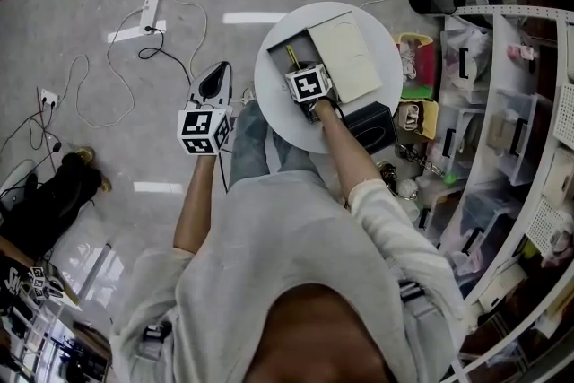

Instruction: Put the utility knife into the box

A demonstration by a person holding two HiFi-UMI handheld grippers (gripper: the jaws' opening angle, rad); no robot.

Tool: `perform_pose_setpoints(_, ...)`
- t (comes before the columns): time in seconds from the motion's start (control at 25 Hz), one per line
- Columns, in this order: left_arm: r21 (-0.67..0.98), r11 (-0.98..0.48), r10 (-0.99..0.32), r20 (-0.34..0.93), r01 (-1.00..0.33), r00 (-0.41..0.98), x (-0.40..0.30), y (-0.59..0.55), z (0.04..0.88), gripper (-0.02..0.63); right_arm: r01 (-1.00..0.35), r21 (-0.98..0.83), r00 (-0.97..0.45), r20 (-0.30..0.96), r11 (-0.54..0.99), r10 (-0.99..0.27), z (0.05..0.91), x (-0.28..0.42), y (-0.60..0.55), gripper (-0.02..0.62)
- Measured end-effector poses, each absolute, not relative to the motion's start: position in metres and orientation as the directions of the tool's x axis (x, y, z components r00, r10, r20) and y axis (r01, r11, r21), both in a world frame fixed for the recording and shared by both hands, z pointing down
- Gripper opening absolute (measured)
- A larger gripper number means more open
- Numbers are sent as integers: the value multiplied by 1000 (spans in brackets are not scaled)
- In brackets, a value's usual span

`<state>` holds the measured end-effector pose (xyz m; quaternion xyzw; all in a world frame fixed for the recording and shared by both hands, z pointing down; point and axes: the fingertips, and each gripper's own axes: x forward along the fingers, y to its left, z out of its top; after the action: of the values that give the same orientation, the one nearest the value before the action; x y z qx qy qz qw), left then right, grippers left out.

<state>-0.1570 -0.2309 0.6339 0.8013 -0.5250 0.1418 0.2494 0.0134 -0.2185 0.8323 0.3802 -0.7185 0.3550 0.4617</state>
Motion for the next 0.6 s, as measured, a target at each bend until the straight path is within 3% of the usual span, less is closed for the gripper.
perform_pose_setpoints(0.24,252,-330,-769,487,-910,414,-156,-230,633,20,-859,-169,-301,930,484,-211,828,13,-218,75)
perform_pose_setpoints(0.4,251,-336,-769,483,-908,418,-156,-230,632,20,-857,-167,-301,930,487,-210,825,12,-216,120)
perform_pose_setpoints(0.6,252,-336,-770,482,-908,418,-158,-226,633,20,-872,-130,-291,913,471,-287,822,18,-220,123)
